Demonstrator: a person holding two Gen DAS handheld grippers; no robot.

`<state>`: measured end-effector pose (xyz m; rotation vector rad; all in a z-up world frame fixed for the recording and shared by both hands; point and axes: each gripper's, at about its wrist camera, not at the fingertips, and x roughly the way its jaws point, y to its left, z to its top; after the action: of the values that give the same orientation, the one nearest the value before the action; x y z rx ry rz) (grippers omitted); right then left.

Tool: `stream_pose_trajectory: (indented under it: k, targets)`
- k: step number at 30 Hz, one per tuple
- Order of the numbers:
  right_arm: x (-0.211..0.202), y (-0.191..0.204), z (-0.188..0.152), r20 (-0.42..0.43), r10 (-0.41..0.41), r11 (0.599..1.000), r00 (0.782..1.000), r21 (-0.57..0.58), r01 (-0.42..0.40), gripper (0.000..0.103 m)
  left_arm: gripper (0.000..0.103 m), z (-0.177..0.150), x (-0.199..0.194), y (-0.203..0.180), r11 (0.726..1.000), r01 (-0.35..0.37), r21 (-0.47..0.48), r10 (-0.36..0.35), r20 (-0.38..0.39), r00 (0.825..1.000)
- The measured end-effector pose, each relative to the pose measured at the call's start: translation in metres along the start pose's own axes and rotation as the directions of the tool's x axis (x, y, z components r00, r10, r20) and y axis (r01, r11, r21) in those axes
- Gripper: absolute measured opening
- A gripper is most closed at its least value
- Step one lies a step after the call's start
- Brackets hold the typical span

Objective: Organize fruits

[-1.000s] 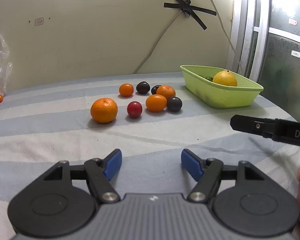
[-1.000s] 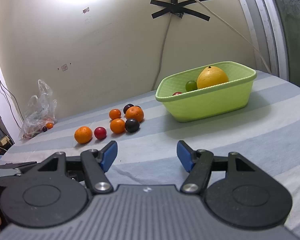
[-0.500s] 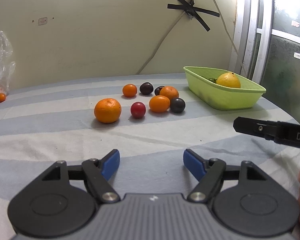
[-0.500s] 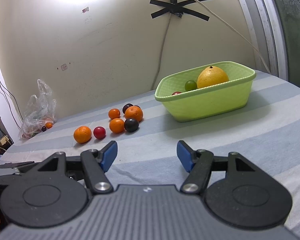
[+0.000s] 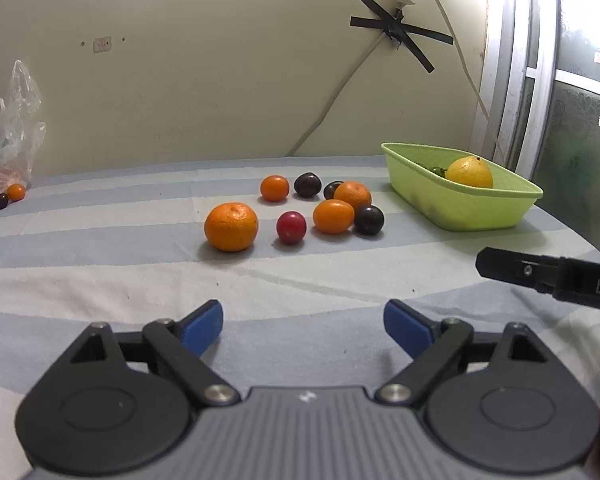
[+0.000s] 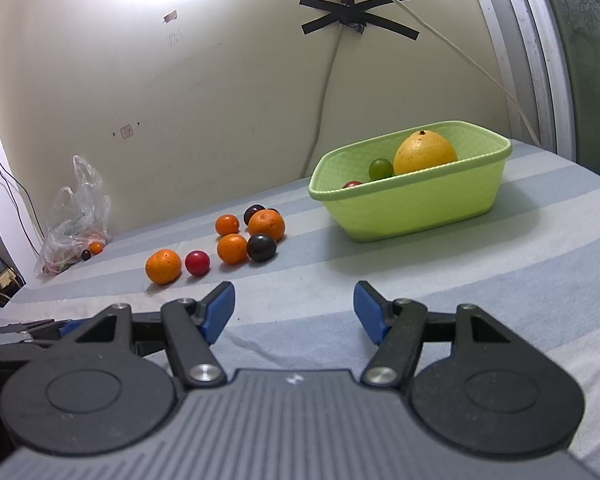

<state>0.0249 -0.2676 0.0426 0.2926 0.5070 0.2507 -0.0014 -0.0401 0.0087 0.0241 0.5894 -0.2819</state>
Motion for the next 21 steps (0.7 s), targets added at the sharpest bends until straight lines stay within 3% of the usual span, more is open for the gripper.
stream_pose_trajectory:
  k: [2,11,21]
  targets:
    - [0.0001,-0.0003,0.0002,0.000,0.001,1.000,1.000,0.000,-0.001,0.068,0.098,-0.0001,-0.0008,-0.0004,1.000,-0.002,-0.002,0.002,0.002,1.000]
    - [0.0004,-0.0003,-0.0006,0.001,-0.002,1.000,1.000,0.002,0.002,0.068,0.103,-0.0004,-0.0008,-0.0002,1.000,-0.015,-0.012,0.015,-0.002,1.000]
    - [0.0003,-0.0011,-0.0001,0.000,-0.001,1.000,1.000,0.002,0.001,0.068,0.103,-0.0001,0.0026,-0.0006,0.999,-0.053,-0.010,0.053,-0.023,0.998]
